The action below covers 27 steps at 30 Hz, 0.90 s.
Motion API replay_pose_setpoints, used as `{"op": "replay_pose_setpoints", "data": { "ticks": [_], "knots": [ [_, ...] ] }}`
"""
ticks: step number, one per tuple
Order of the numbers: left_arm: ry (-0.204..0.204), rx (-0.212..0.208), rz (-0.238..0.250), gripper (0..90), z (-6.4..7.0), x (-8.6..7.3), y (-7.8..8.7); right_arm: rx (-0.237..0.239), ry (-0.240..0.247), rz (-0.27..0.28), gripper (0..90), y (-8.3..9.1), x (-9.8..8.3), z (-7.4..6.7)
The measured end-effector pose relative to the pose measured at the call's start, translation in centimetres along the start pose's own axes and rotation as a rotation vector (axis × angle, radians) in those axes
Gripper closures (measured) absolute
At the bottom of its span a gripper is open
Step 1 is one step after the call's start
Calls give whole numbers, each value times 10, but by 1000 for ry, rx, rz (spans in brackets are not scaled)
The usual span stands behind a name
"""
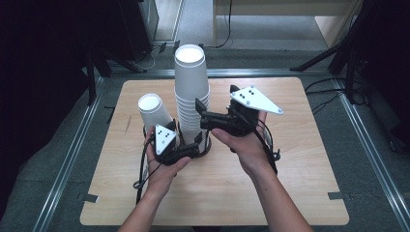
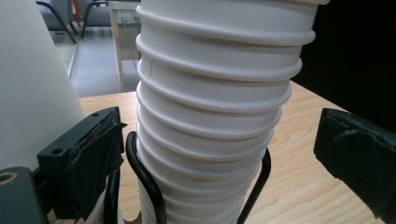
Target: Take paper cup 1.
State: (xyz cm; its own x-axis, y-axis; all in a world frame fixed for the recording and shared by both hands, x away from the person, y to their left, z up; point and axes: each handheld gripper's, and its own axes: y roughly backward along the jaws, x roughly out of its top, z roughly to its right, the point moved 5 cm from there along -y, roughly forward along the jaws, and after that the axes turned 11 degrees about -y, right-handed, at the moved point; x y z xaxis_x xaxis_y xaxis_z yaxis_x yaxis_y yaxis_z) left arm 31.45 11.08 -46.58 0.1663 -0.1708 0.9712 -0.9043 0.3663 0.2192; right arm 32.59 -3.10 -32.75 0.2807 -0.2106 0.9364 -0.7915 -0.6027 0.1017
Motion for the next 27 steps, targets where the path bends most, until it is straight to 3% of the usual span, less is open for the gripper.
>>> {"op": "replay_pose_setpoints", "data": {
  "ticks": [2, 6, 10, 21, 27],
  "knots": [
    [6, 6, 0, 18, 0, 0, -2, -3, -2, -9, 0, -6, 0, -2],
    [-25, 49, 17, 18, 4, 3, -8, 6, -14, -23, 0, -16, 0, -7],
    [-21, 68, 18, 19, 4, 3, -13, 12, -20, -27, 0, -26, 1, -11],
    [2, 96, 26, 19, 9, 4, -23, -6, -26, -50, 0, -53, 2, -18],
    [-13, 112, 14, 20, 8, 2, -27, -33, -6, -64, 0, -66, -3, -21]
  ]
}}
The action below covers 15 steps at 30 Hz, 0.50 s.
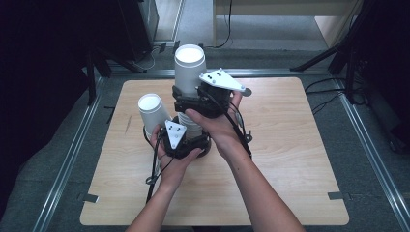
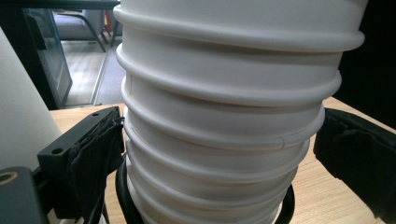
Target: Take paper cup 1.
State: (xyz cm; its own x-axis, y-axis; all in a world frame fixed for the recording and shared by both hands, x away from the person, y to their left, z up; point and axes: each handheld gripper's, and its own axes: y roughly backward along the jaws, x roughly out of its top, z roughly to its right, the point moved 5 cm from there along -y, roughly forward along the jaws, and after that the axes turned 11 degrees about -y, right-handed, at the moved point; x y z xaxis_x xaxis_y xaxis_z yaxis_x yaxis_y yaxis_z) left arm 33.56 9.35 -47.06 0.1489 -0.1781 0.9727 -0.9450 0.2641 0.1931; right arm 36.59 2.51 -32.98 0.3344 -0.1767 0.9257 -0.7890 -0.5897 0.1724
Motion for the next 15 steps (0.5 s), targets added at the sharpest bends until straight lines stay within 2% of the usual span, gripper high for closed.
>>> {"op": "replay_pose_setpoints", "data": {
  "ticks": [3, 6, 15],
  "knots": [
    [-4, -1, 2, 36, 0, 0, 0, -26, -7, 1, 21, -5, -2, 3],
    [-7, 0, 0, 46, -1, -1, -1, -4, -17, 3, 50, -7, -2, 3],
    [-13, -2, 2, 50, -1, -1, -1, -6, -10, 9, 62, -6, -2, 2]
  ]
}}
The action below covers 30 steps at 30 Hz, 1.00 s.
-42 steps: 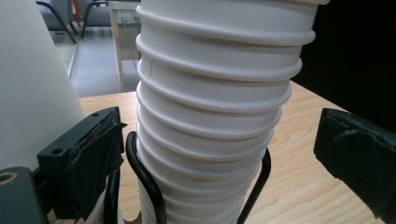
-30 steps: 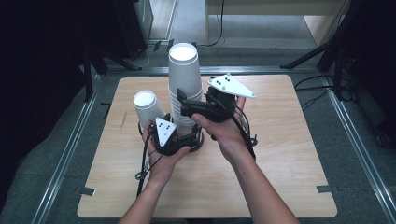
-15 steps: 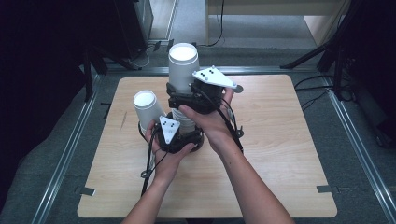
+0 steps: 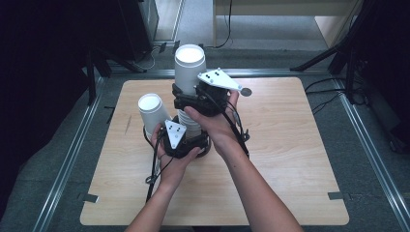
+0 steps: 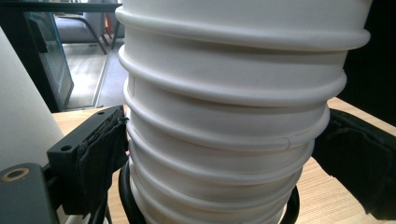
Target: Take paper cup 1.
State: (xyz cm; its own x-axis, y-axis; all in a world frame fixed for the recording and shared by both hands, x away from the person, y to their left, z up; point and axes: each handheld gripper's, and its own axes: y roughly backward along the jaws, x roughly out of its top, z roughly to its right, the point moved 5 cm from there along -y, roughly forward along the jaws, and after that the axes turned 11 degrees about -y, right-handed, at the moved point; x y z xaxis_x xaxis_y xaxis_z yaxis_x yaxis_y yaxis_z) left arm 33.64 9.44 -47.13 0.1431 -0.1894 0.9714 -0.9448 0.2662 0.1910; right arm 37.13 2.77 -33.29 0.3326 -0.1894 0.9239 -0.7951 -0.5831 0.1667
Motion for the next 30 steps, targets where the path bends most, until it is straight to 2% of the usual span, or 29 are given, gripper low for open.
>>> {"op": "replay_pose_setpoints", "data": {
  "ticks": [10, 16, 17, 23, 25, 30],
  "knots": [
    [6, -4, -1, 50, 0, 0, 0, 1, 0, 37, 66, 4, 13, -5],
    [12, -7, 2, 51, 0, 0, 0, 9, 25, 61, 81, 8, 24, -12],
    [14, -8, 1, 51, 0, -1, 0, 3, 36, 85, 87, 10, 28, -12],
    [17, -10, 3, 52, -1, -1, 0, 12, 29, 110, 98, 14, 36, -15],
    [18, -10, 3, 52, -1, -1, 0, -11, 32, 119, 108, 15, 39, -15],
    [16, -11, 2, 52, -1, -1, 0, -4, 33, 131, 119, 17, 44, -16]
  ]
}}
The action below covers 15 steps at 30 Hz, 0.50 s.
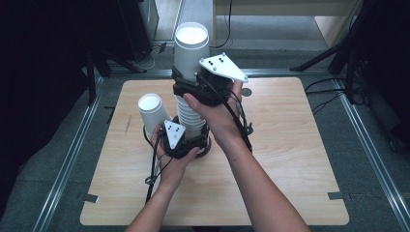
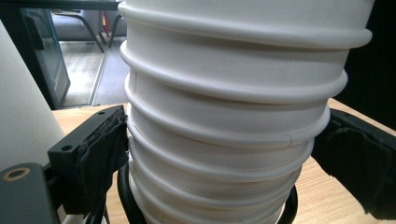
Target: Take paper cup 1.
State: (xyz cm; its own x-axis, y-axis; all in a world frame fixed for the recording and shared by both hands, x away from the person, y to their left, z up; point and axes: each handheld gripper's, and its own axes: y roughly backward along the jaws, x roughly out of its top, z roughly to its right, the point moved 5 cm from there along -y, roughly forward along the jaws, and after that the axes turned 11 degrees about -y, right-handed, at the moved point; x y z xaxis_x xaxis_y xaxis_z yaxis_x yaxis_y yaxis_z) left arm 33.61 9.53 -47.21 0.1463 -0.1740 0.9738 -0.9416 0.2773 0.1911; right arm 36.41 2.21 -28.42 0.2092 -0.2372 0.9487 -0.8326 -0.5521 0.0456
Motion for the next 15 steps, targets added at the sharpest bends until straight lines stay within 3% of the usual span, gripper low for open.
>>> {"op": "replay_pose_setpoints", "data": {
  "ticks": [15],
  "knots": [
    [3, 1, 4, 51, 0, 0, 0, 23, -17, 58, 129, 13, 29, -6]
  ]
}}
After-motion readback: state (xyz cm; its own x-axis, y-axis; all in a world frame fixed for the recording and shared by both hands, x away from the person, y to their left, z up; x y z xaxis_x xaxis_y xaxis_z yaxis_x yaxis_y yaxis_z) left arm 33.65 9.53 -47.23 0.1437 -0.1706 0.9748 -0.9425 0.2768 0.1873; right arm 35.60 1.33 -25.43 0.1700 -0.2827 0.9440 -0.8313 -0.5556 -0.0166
